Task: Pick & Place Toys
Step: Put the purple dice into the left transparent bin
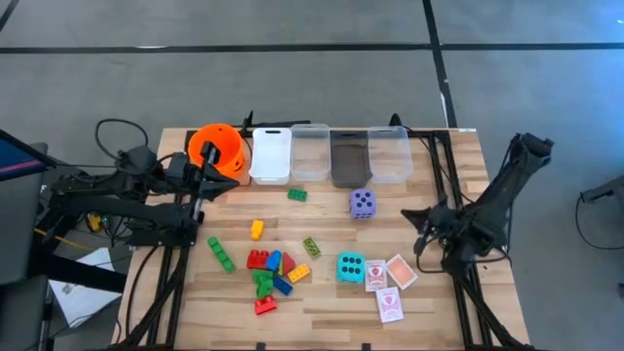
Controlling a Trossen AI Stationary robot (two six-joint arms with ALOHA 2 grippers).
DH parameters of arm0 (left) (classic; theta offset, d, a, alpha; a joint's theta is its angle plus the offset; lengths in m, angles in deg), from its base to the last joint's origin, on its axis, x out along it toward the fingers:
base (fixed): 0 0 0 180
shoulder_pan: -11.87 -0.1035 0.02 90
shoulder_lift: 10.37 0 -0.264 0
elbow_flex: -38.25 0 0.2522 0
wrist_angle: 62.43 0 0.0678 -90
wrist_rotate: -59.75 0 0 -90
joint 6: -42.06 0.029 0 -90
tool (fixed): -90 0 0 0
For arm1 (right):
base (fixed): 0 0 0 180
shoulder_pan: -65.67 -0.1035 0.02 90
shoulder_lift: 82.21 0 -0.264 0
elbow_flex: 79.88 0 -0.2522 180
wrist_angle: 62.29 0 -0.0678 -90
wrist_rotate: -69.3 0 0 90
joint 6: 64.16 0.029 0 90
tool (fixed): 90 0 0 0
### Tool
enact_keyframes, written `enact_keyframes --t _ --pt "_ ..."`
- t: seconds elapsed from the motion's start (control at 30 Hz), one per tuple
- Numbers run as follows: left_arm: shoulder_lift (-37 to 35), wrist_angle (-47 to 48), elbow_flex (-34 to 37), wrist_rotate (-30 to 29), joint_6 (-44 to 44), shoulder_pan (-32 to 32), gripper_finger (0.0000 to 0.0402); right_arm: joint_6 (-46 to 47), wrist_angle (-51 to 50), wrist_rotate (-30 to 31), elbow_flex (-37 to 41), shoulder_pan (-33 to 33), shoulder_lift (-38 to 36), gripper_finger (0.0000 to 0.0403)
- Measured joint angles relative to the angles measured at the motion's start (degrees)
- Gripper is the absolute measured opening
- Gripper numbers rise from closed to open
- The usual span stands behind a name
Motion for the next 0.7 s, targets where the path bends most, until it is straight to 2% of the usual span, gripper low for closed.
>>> enact_keyframes --t 0.13,0.27,0.43,0.53,0.63,0.7 --pt "0.95 -1.31 -0.03 0.0 0.0 -0.01 0.0 0.02 8.86 0.31 6.63 0.28 -1.1 0.0" --pt "2.12 -1.95 -0.07 0.02 0.0 0.0 0.0 -0.9 9.99 0.24 8.81 1.0 -1.21 0.0001" --pt "4.08 -2.77 -0.07 0.02 -0.01 -0.02 0.0 -2.22 9.37 0.27 10.7 1.59 -1.63 0.0023" --pt "5.86 -3.75 -0.07 -0.39 0.0 -0.02 0.0 0.41 5.82 1.73 11.03 2.66 -3.84 0.0043" --pt "7.51 -5.75 -0.07 -3.11 0.0 -0.02 0.0 2.75 0.97 3.34 11.14 3.6 -6.75 0.0054" --pt "8.66 -6.85 -0.07 -4.9 0.0 -0.02 0.0 1.07 0.8 4.58 11.14 4.0 -9.1 0.0055"
